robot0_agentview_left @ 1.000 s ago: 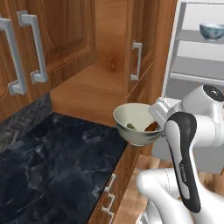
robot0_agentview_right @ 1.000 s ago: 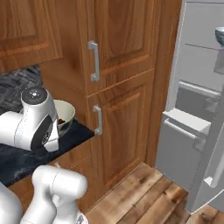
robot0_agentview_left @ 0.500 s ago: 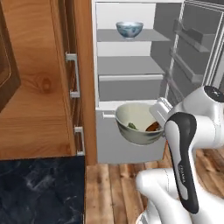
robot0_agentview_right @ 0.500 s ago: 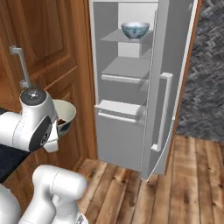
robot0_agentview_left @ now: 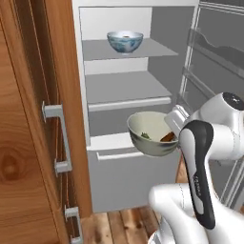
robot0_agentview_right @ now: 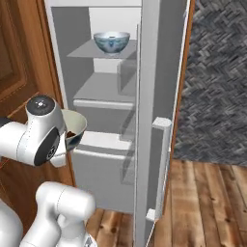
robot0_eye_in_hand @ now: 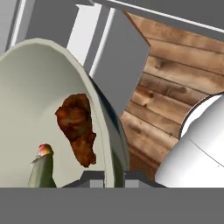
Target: Place the bowl with the potato and avocado on the top shelf of the fridge. Place the bowl with the fish and chicken drumstick on the second highest shelf of the fridge.
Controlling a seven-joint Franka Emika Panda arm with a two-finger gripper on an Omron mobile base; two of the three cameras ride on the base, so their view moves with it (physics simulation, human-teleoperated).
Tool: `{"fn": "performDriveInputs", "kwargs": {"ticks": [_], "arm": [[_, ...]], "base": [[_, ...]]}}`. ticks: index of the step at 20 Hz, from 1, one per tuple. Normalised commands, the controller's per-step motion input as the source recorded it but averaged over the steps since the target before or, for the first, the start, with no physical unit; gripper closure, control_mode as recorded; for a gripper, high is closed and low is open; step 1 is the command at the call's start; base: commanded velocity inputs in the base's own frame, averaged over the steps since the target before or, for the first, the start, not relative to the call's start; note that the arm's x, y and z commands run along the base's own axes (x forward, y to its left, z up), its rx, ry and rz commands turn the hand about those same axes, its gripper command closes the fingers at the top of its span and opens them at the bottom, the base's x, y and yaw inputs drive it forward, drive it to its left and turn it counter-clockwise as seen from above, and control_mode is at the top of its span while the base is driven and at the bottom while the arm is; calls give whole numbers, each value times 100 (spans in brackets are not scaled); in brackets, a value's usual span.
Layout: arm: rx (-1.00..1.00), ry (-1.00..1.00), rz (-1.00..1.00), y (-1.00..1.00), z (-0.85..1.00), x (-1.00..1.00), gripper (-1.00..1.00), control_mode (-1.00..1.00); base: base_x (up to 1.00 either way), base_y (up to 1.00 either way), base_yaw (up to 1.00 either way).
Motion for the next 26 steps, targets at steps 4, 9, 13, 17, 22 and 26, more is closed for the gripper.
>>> {"fn": "performDriveInputs", "kwargs": {"ticks": [4, 9, 13, 17, 22, 26], "arm": [[0, 0, 0, 0, 0, 0, 100, 100], [0, 0, 0, 0, 0, 0, 100, 100], [0, 0, 0, 0, 0, 0, 100, 100], [0, 0, -3, 0, 0, 17, 100, -100], [0, -4, -19, -14, 0, 55, 100, -100], [-1, 0, -21, -6, -22, 53, 100, -100]], "base": [[75, 6, -4], [82, 0, -4], [83, 8, -10], [50, 1, -12], [0, 0, 0], [0, 0, 0]]}}
